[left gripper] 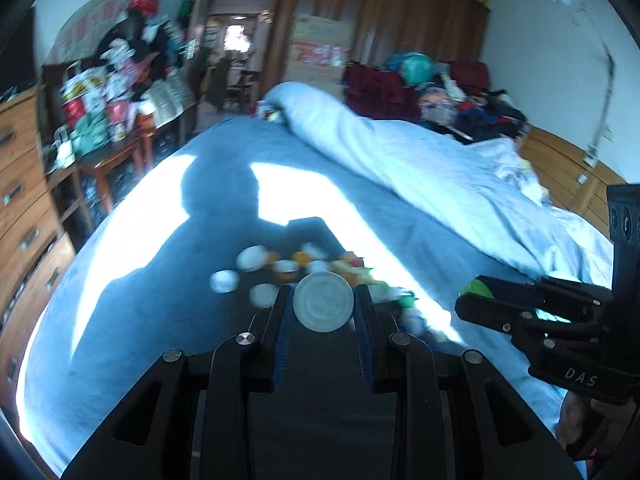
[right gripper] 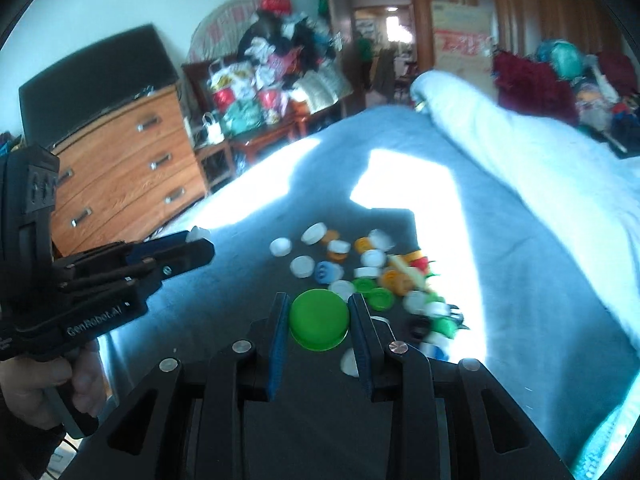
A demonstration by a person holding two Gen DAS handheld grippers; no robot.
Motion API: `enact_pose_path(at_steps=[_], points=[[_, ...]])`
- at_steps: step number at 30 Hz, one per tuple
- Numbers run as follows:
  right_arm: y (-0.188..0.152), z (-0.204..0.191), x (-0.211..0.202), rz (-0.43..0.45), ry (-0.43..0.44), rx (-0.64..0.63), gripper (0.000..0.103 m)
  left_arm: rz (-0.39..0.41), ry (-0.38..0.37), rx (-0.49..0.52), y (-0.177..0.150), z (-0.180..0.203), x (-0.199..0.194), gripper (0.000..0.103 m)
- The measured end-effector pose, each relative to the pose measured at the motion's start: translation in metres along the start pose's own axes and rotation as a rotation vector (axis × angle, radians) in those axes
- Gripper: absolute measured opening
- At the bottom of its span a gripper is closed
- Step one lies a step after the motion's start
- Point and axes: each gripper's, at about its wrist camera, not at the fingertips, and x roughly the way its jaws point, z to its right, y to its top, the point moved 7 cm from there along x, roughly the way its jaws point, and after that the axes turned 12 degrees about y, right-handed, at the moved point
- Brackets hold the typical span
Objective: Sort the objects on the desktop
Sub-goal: 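Carry both caps over the blue basket and open both tools to drop them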
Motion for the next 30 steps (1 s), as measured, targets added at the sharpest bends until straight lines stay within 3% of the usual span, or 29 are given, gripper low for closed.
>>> enact_pose_path(at_steps=[11,30], points=[[-0.017,0.060,-0.132,0.133,-0.156,0.103,0.032,0.067,-0.159,0.178,0.020,0.140,-0.050,0.025],[-0.084,0.166,-0.287,0.226,-0.400,0.283,0.033,0.099,-0.340,0.420,0.017,0.340,-0.101,0.025]])
